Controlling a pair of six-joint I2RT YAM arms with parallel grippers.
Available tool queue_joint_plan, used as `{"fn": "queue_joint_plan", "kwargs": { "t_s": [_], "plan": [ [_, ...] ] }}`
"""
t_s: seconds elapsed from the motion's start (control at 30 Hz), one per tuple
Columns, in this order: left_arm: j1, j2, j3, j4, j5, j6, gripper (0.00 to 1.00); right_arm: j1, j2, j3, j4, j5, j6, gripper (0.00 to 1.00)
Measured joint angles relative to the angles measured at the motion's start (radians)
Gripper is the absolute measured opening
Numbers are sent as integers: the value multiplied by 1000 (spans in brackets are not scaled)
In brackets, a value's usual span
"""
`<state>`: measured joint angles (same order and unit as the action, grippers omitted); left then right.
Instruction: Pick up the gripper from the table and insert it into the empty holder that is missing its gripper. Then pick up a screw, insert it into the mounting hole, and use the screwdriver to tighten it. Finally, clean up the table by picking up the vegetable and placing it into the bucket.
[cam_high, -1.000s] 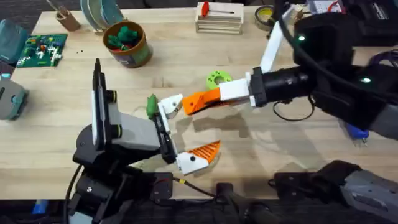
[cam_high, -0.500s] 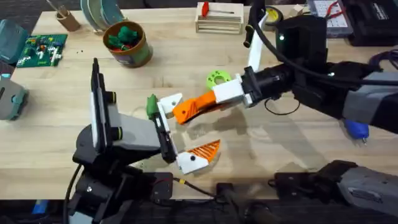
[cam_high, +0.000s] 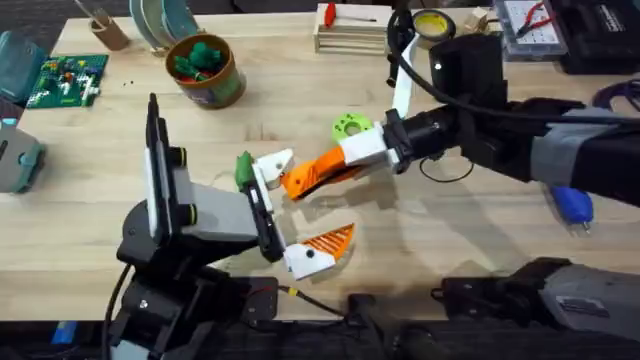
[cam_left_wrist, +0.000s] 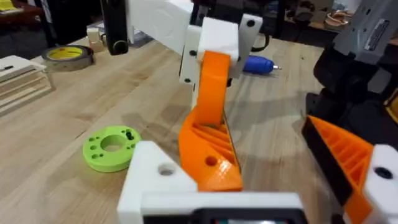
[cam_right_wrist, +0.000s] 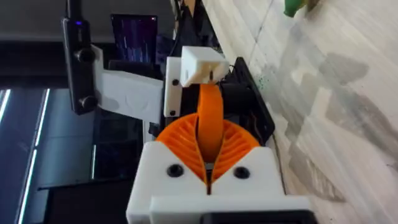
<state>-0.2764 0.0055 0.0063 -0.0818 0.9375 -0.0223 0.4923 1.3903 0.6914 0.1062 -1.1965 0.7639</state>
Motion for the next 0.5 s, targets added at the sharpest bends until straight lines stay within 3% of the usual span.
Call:
{"fn": "queue_joint_plan", "kwargs": {
  "t_s": [0.5],
  "plan": [
    [0,0,0,0,-4,0,993,-19,6,0,43,-24,4,7]
  ]
}}
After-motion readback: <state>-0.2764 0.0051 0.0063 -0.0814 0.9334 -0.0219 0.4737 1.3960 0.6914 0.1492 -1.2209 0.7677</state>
